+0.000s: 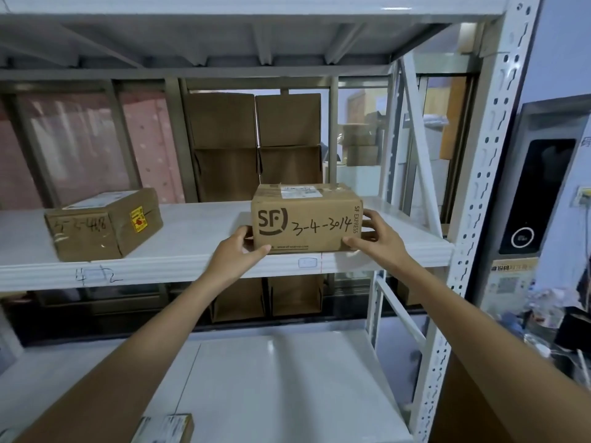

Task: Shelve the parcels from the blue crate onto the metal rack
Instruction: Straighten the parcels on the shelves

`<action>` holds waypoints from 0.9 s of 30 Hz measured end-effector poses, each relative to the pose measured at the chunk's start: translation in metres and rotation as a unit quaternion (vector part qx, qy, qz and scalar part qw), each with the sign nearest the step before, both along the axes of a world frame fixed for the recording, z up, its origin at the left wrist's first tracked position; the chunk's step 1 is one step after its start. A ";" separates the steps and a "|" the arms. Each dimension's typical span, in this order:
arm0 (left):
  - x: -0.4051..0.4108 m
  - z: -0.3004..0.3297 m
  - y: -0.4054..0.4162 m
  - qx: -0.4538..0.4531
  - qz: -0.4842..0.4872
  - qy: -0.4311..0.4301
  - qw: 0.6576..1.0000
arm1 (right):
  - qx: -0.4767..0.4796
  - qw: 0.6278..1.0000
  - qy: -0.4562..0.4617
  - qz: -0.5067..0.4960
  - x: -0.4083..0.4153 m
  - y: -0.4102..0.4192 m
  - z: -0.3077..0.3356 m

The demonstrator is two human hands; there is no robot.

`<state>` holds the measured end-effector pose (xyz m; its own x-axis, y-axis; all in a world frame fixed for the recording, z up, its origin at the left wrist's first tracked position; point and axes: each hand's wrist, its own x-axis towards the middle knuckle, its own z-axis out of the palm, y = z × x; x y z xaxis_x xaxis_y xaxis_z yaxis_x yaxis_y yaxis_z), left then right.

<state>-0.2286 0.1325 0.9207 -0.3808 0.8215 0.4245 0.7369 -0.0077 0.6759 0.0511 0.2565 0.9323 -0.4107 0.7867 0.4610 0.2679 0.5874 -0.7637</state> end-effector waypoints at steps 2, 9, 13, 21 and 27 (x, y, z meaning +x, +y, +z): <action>-0.001 -0.001 0.000 0.008 0.001 0.004 1.000 | 0.000 1.000 -0.008 -0.004 -0.001 0.002 -0.001; 0.000 0.001 0.003 0.000 0.018 0.006 1.000 | -0.004 0.999 -0.027 -0.022 -0.006 0.005 0.001; 0.002 0.004 0.005 -0.015 0.035 0.024 0.999 | -0.004 0.998 -0.050 -0.040 -0.010 0.004 0.003; 0.006 0.006 0.010 -0.024 0.043 0.041 0.998 | -0.004 0.995 -0.076 -0.058 -0.013 0.009 0.006; 0.004 0.003 0.007 -0.009 0.037 0.027 0.999 | 0.011 0.996 -0.064 -0.063 -0.013 0.008 0.000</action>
<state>-0.2249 0.1395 0.9237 -0.4187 0.7994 0.4309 0.7699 0.0608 0.6353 0.0379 0.2642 0.9326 -0.3659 0.8259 0.4289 0.4351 0.5592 -0.7057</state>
